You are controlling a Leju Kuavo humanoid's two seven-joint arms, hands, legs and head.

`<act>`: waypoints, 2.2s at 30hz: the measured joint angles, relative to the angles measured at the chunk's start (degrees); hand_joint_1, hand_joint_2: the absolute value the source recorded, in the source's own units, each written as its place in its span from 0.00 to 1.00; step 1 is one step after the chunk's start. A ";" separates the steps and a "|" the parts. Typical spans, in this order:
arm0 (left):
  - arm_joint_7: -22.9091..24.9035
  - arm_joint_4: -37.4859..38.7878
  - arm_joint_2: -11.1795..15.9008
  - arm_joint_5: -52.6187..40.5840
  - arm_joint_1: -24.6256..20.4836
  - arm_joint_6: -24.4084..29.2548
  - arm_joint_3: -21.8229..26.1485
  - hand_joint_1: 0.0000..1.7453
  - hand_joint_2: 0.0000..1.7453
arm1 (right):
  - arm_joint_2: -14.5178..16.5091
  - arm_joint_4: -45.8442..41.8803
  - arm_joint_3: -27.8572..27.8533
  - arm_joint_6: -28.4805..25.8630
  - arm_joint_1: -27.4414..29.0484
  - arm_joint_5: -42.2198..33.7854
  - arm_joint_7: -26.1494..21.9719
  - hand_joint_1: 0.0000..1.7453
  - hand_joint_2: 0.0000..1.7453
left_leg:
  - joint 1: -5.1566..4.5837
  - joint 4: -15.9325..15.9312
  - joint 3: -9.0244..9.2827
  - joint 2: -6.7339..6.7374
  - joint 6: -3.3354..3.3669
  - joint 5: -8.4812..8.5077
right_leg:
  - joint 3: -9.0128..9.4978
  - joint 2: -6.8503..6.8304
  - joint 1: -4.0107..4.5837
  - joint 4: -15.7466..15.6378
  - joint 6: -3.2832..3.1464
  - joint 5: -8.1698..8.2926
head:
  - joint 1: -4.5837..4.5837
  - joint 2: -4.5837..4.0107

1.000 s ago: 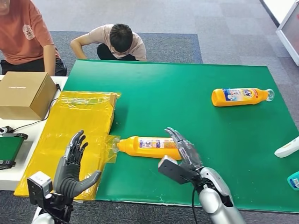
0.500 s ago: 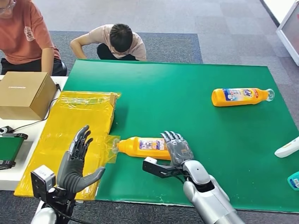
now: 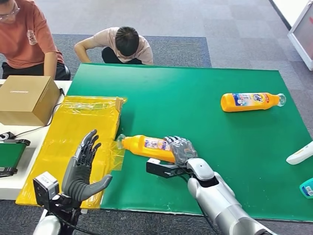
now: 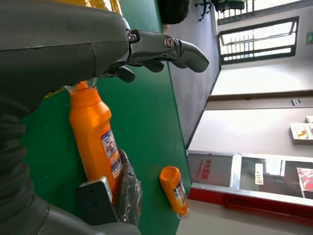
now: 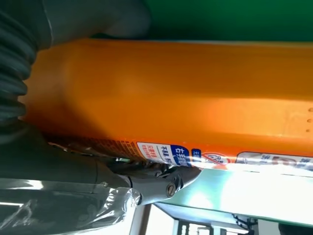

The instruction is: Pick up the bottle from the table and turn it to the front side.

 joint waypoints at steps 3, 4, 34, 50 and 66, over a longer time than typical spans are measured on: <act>-0.21 0.01 0.02 0.21 0.06 0.09 -0.01 0.00 1.00 | 0.02 -1.15 -0.79 1.63 0.69 -7.69 -4.44 1.00 1.00 | 0.00 0.00 0.00 0.00 -0.01 0.03 | 0.01 0.01 0.00 0.00 -0.02 0.05 | -0.01 0.00; -0.37 0.01 0.04 0.32 0.09 0.19 -0.01 0.00 1.00 | 0.02 -2.18 -1.42 3.31 1.24 -11.77 -6.35 1.00 1.00 | 0.00 0.00 0.00 0.00 0.00 0.03 | 0.01 0.00 0.00 0.00 -0.01 0.06 | -0.01 0.00; 3.29 3.35 0.64 16.50 -10.07 -6.22 0.52 0.00 1.00 | 0.18 -34.31 -3.86 8.78 16.67 -49.27 -22.24 1.00 1.00 | -0.01 0.00 -0.25 -0.02 0.02 0.05 | -0.15 -0.02 -0.01 0.01 0.03 0.01 | -0.01 0.00; 12.15 8.28 3.04 27.51 -20.00 -13.65 -10.97 0.00 1.00 | 2.51 -18.48 2.61 1.41 11.89 -39.20 -23.87 1.00 1.00 | -0.01 0.00 -0.26 -0.01 0.02 0.06 | -0.17 -0.03 -0.01 0.01 0.02 0.03 | -0.01 0.00; 13.58 11.50 5.17 20.94 -21.70 -6.60 -13.90 1.00 1.00 | 2.22 -17.16 2.44 -0.39 12.64 -39.90 -22.21 1.00 1.00 | -0.01 0.00 -0.29 -0.03 0.03 0.06 | -0.16 -0.03 0.00 0.01 0.03 0.02 | -0.02 0.00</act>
